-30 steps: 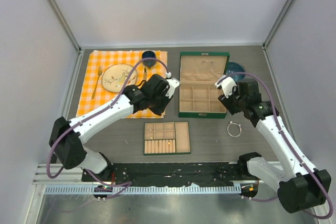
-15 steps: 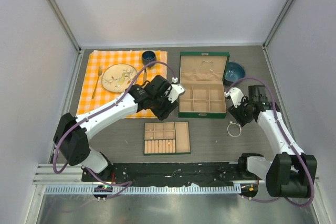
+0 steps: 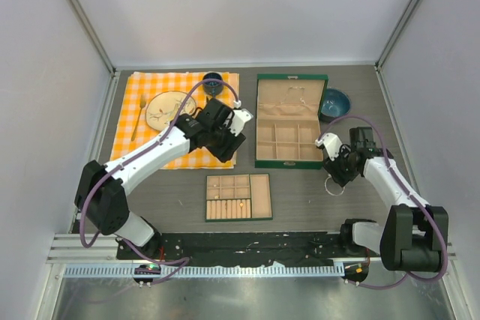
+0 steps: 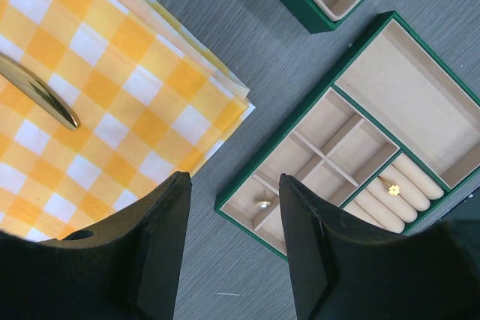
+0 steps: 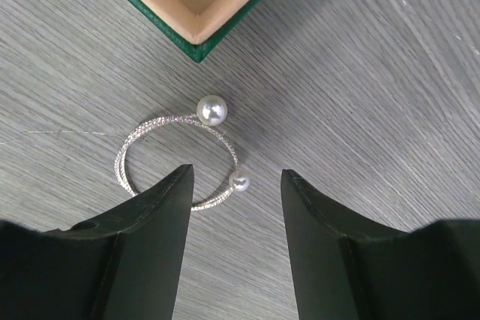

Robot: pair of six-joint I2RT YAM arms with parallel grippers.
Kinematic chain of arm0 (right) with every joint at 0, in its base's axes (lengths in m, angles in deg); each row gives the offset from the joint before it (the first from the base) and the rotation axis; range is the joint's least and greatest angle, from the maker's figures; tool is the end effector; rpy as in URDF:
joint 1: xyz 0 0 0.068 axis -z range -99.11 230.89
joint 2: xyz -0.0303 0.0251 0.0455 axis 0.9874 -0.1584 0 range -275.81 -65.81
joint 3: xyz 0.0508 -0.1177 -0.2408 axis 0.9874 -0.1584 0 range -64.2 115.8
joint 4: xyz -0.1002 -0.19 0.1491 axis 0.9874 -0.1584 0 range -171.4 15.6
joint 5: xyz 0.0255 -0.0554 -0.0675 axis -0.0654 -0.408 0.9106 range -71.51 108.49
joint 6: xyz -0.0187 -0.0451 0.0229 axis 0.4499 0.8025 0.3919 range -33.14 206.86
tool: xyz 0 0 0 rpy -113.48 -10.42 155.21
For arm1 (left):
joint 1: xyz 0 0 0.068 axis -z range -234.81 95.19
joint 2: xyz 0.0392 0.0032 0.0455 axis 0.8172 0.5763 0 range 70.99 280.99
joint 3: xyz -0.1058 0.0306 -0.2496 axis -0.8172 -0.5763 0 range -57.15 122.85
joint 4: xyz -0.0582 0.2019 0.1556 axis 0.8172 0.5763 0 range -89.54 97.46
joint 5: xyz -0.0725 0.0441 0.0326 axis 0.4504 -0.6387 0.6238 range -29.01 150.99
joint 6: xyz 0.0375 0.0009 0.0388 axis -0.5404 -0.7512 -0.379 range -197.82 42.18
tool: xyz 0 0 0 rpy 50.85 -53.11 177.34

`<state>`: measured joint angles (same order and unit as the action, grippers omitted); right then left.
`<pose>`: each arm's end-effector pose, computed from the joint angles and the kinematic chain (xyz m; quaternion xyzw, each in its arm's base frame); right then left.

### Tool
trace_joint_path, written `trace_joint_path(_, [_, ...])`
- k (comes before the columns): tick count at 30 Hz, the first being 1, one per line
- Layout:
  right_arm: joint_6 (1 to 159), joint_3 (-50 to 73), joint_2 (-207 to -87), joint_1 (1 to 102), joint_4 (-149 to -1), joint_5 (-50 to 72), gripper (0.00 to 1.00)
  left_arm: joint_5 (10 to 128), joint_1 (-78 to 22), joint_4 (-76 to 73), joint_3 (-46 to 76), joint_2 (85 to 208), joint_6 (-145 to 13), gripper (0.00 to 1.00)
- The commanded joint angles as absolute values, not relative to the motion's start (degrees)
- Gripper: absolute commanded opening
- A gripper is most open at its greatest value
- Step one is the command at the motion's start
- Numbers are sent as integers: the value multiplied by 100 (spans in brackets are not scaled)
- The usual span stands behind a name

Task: Organize the mixed jewelry

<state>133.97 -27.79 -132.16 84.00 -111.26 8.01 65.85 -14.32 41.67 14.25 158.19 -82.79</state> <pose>0.1994 -0.0044 0.1848 -0.3825 0.8976 -0.0040 0.2192 0.2405 -0.2093 0.2764 0.3813 0.8789 -0.1252 0.2577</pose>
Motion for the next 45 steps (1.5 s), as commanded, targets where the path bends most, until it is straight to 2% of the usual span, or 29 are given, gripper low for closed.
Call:
trace_joint_path(1, [13511,-2834,-13383,8414,-10692,680,55,6732,-1534,3931,1668,15818,-8283,55])
trace_joint_path(21, [13696,-3238,-13700,8414,-10165,821,51,6758,-1904,3843,1633,15826,-8230,56])
trace_joint_path(24, [13687,-3229,-13797,8414,-10138,794,48,6767,-1930,3843,1598,15818,-8230,56])
trace_joint_path(28, [13713,-3220,-13990,8414,-10112,777,40,6758,-1965,3808,1554,15782,-8239,56])
trace_joint_path(38, [13713,-3168,-13816,8414,-10322,821,12,6679,-2035,3781,1483,15659,-8239,56])
trace_joint_path(45, [13845,-2931,-13201,8414,-11166,759,1,6609,-2123,3729,1466,15624,-8248,57])
